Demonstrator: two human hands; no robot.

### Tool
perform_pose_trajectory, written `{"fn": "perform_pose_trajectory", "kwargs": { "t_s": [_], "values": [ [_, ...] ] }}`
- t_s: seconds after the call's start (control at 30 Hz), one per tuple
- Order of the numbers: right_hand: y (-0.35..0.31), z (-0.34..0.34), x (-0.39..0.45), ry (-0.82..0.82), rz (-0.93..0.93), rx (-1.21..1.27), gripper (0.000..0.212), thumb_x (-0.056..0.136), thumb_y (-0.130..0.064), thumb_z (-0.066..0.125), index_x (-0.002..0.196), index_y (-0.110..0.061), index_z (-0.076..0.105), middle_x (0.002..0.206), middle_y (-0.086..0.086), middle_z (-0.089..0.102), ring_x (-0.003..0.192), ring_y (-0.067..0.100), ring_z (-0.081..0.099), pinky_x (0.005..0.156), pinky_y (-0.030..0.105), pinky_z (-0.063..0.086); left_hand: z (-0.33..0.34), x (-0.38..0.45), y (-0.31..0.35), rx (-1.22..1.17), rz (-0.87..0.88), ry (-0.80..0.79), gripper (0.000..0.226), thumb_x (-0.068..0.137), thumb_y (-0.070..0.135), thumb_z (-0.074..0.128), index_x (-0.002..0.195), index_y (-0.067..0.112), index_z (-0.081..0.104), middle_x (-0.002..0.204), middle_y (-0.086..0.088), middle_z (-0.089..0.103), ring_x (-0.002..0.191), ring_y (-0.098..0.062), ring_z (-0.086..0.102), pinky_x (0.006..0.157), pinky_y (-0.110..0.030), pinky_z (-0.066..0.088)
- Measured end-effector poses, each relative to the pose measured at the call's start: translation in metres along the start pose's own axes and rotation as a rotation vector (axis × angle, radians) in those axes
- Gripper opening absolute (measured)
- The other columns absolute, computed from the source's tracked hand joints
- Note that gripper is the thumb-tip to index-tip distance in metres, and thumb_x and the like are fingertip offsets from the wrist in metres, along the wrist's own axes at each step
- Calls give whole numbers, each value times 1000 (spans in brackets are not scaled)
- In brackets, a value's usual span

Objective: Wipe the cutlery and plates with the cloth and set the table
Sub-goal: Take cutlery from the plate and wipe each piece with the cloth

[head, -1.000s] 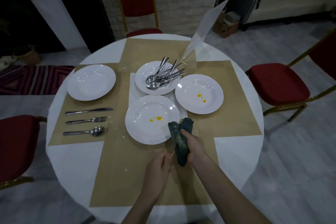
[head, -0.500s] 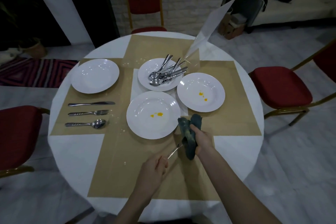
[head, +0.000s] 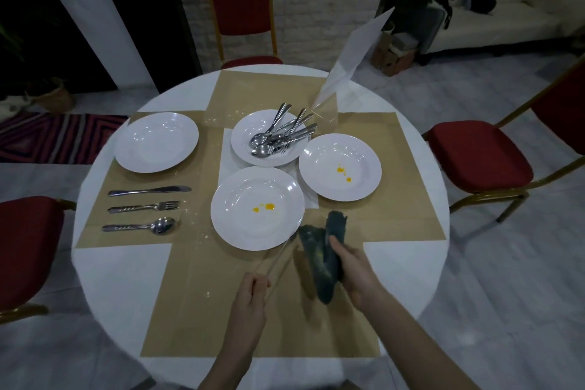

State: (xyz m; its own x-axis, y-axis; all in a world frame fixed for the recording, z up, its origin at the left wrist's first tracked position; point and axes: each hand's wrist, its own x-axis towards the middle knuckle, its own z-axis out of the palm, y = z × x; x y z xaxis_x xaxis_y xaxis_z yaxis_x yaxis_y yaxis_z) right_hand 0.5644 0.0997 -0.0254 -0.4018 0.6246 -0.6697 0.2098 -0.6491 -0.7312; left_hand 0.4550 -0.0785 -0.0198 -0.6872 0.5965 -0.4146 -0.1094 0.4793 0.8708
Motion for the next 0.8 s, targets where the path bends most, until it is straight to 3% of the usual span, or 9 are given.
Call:
{"fn": "perform_pose_trajectory", "kwargs": {
  "t_s": [0.17, 0.3, 0.43, 0.53, 0.63, 0.8],
  "values": [
    [12, 19, -18, -60, -53, -21, 30, 92, -41, 60, 109, -18, 68, 97, -3, 76, 90, 13, 71, 74, 23, 54, 13, 4, 3, 51, 39, -77, 24, 100, 27, 42, 78, 17, 41, 62, 2, 39, 55, -12, 35, 54, -35, 30],
    [15, 24, -22, 2, -67, 5, 28, 95, -38, 56, 107, -15, 67, 97, -1, 75, 91, 14, 70, 72, 21, 54, 27, -2, 7, 91, 76, -181, 23, 102, 25, 40, 79, 21, 44, 61, 4, 45, 57, -14, 41, 58, -33, 34],
    [12, 28, -24, 12, -64, 40, 26, 95, -32, 58, 105, -11, 68, 89, 1, 77, 82, 15, 73, 65, 22, 55, 34, -11, 15, 166, 148, -228, 20, 102, 26, 39, 87, 22, 52, 60, 11, 50, 55, -1, 46, 54, -15, 34],
    [2, 26, -20, 106, -26, 122, 23, 94, -25, 61, 101, -4, 68, 83, 7, 76, 74, 20, 72, 57, 25, 55, 30, -14, 22, 212, 189, -288, 23, 102, 22, 39, 84, 17, 51, 63, 7, 48, 55, -4, 40, 57, -19, 32],
    [-8, 29, -15, 208, 2, 188, 25, 95, -25, 60, 104, -2, 66, 91, 13, 71, 80, 25, 68, 61, 28, 54, 26, -13, 29, 270, 204, -289, 25, 102, 19, 40, 78, 16, 47, 62, 4, 44, 52, -2, 37, 55, -19, 30],
    [8, 52, -25, 149, 12, 159, 30, 94, -28, 61, 109, -2, 64, 96, 14, 72, 84, 26, 70, 60, 27, 54, 15, -11, 35, 235, 160, -248, 29, 102, 16, 39, 74, 13, 45, 61, 5, 41, 52, -2, 35, 52, -16, 30]
  ]
}}
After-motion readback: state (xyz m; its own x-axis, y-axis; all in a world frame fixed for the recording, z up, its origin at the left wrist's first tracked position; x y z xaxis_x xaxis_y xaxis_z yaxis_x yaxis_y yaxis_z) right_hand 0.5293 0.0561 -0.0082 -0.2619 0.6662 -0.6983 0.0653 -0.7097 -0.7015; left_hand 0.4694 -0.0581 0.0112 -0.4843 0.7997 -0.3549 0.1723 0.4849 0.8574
